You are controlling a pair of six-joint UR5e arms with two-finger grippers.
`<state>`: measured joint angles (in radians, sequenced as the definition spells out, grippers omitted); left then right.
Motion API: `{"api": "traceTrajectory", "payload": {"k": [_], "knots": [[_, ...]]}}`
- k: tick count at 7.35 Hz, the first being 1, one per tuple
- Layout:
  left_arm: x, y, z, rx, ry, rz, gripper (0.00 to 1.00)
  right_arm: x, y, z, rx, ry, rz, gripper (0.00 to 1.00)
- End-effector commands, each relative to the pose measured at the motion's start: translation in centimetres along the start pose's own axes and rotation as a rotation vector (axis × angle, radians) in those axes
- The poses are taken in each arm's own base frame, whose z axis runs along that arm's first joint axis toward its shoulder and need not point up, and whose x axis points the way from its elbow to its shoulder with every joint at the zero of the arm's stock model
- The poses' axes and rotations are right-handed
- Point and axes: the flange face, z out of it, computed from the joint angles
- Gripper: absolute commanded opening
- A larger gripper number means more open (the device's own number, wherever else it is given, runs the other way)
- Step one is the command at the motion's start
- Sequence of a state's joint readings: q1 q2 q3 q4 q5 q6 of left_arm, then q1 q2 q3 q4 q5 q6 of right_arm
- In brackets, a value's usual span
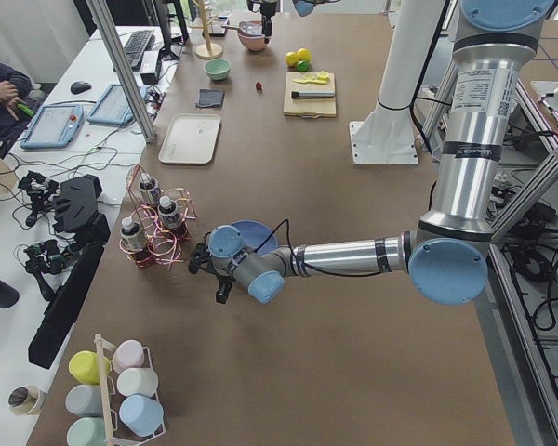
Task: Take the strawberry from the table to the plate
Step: 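Move the right gripper over the red strawberry while the left arm nears the plate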
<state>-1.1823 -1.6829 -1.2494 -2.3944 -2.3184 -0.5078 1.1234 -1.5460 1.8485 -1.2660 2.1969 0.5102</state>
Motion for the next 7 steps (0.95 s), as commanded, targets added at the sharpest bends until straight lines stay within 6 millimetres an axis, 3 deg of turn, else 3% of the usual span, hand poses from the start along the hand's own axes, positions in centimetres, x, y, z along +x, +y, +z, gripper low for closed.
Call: {"api": "traceTrajectory", "payload": {"k": [1,2,5,6,7], "knots": [[0.9,0.1,0.6,-0.013,0.026,-0.014,0.86,-0.3,-0.1,0.1,0.001,-0.002,-0.006,1.0],[1.2,0.2,0.9,-0.019,0.027,-0.009,0.66,-0.8,-0.6,0.0,0.007,-0.006,-0.011,1.0],[1.9,0.4,1.6,-0.032,0.033,0.002,0.65,-1.0,-0.8,0.6,-0.001,-0.005,-0.014,1.0],[2.0,0.5,1.7,-0.034,0.034,0.003,0.58,-1.1,-0.9,0.5,0.0,-0.006,-0.015,1.0],[2.1,0.5,1.7,-0.033,0.038,0.008,0.44,-1.1,-0.9,0.5,0.0,-0.006,-0.015,1.0]]}}
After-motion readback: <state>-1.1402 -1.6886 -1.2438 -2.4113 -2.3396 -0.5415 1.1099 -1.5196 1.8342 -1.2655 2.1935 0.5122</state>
